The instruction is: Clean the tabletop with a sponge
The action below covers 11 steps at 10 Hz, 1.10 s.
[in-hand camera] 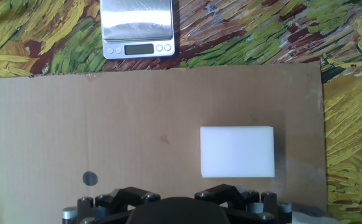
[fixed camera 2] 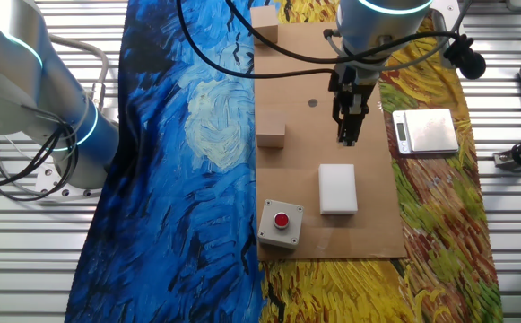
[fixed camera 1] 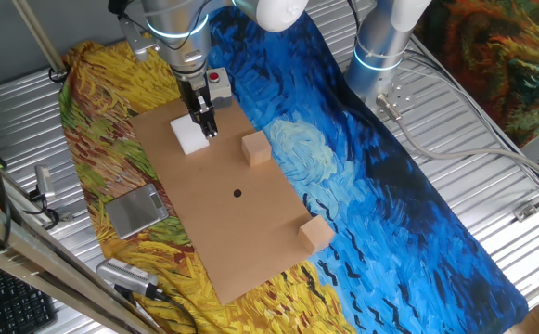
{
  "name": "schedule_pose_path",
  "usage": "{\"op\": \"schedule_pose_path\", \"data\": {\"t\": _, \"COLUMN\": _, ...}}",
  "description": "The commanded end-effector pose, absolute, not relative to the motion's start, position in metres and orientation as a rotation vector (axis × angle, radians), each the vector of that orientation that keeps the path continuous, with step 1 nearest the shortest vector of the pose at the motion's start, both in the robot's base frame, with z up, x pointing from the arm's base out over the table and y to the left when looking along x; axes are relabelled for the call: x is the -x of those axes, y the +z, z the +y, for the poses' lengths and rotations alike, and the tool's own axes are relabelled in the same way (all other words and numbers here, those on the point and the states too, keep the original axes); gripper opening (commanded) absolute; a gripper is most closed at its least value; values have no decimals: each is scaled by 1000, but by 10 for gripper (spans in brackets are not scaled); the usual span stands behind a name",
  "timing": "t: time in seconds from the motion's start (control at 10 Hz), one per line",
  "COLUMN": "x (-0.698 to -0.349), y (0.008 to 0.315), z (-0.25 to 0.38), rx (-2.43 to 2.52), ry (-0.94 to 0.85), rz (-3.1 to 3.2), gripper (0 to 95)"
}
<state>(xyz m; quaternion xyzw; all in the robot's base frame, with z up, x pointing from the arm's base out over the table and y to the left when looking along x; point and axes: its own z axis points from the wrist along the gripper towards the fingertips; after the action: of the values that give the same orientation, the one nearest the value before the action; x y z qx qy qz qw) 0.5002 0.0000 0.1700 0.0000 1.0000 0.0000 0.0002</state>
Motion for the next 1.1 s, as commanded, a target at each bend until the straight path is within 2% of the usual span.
{"op": "schedule_pose_path", "data": {"t": 0.1, "x": -500, "y": 170, "z": 0, "rx": 211, "ry": -5, "rz": 3107, "gripper": 0}}
{"op": "schedule_pose_path", "data": {"t": 0.2, "x": -500, "y": 170, "z": 0, "rx": 198, "ry": 39, "rz": 3107, "gripper": 0}}
{"op": "schedule_pose_path", "data": {"t": 1.1, "x": -500, "y": 171, "z": 0, "rx": 195, "ry": 10, "rz": 3106, "gripper": 0}}
